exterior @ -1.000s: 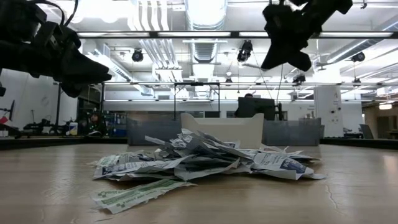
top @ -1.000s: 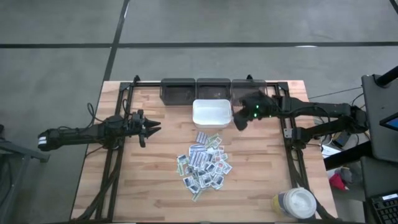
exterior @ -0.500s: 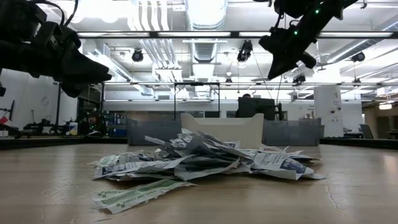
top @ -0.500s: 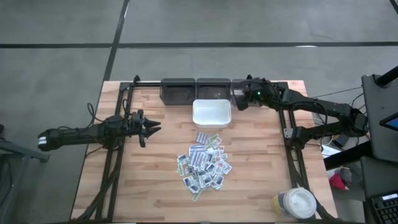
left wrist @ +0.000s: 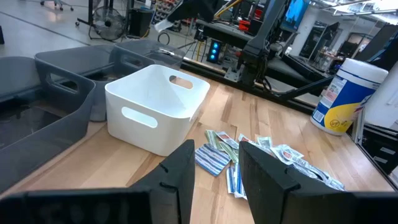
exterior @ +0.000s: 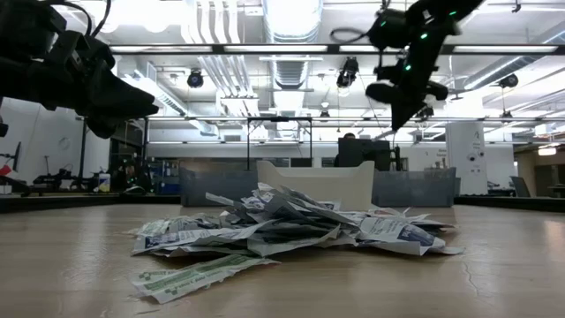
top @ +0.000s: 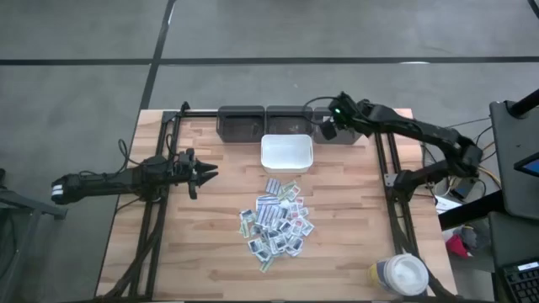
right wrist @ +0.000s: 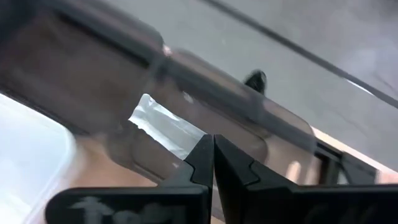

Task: Pick & Place First Aid Supplies
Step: Put the green bandage pack into the right gray bin

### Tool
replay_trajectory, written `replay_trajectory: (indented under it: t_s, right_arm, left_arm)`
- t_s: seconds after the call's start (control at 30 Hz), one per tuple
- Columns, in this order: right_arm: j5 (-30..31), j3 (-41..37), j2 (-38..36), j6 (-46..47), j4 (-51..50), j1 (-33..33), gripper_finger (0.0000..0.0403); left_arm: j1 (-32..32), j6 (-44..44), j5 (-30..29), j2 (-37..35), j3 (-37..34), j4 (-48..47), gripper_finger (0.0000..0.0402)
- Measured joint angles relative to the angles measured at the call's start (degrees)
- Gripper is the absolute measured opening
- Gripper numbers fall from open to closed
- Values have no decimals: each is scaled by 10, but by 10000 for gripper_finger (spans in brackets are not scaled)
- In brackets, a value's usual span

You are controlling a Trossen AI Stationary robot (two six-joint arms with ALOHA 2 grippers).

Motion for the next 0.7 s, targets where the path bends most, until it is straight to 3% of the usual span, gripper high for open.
replay_trajectory:
  t_s: [0.2, 0.33, 0.43, 0.7]
  right_arm:
    - [-1, 104, 122, -6, -117, -46, 8]
    - [-39, 148, 185, -15, -155, -73, 8]
    - [-71, 163, 219, -19, -156, -87, 8]
    - [-88, 168, 252, -14, -167, -98, 8]
  left_arm:
    - [0, 0, 0, 0, 0, 0, 119]
    - [0, 0, 0, 0, 0, 0, 119]
    - [0, 0, 0, 0, 0, 0, 119]
    - [0, 0, 0, 0, 0, 0, 120]
